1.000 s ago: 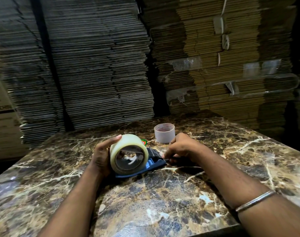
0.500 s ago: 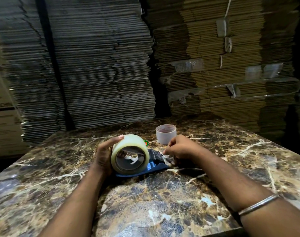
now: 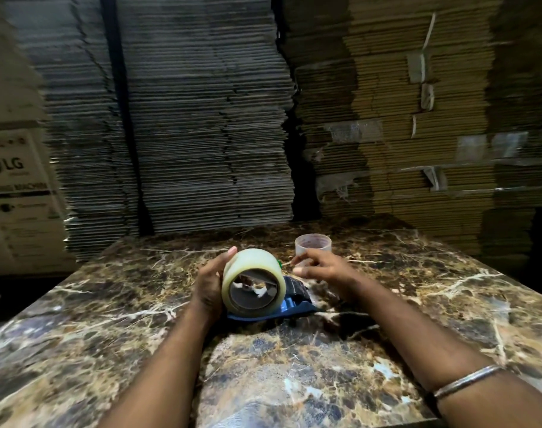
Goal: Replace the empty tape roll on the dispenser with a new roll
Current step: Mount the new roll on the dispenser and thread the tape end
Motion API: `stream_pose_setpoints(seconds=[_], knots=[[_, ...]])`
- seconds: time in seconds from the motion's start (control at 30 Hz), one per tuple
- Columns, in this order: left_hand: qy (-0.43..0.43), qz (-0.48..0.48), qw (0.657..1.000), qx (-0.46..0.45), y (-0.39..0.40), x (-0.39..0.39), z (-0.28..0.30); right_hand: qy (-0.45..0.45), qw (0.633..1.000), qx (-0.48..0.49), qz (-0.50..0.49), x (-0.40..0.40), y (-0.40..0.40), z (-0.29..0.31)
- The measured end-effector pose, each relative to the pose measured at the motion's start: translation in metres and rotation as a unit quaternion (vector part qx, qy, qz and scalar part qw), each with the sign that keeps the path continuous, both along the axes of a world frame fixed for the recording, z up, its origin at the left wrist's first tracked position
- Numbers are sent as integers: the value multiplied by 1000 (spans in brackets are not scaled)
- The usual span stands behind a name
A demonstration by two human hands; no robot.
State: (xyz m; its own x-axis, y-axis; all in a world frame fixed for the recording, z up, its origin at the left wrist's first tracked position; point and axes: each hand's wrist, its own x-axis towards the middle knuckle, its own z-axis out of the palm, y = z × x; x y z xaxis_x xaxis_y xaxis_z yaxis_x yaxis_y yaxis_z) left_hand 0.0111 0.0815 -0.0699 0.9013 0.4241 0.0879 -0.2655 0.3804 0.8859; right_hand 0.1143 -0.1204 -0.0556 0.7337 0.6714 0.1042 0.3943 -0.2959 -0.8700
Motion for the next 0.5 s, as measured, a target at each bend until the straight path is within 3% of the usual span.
stream_pose_setpoints(seconds=[0.2, 0.3, 0.43, 0.5], knots=[[12, 108, 994, -4, 14, 9, -8, -68, 987, -105, 103, -10, -1, -9], [45, 81, 986, 138, 23, -2, -10, -50, 990, -81, 104, -5, 0, -16], [31, -6, 969, 245, 55, -25, -18, -54, 992, -69, 86, 1, 3, -24], [51, -73, 940, 329, 62, -37, -21, -45, 993, -72, 79, 4, 4, -27]])
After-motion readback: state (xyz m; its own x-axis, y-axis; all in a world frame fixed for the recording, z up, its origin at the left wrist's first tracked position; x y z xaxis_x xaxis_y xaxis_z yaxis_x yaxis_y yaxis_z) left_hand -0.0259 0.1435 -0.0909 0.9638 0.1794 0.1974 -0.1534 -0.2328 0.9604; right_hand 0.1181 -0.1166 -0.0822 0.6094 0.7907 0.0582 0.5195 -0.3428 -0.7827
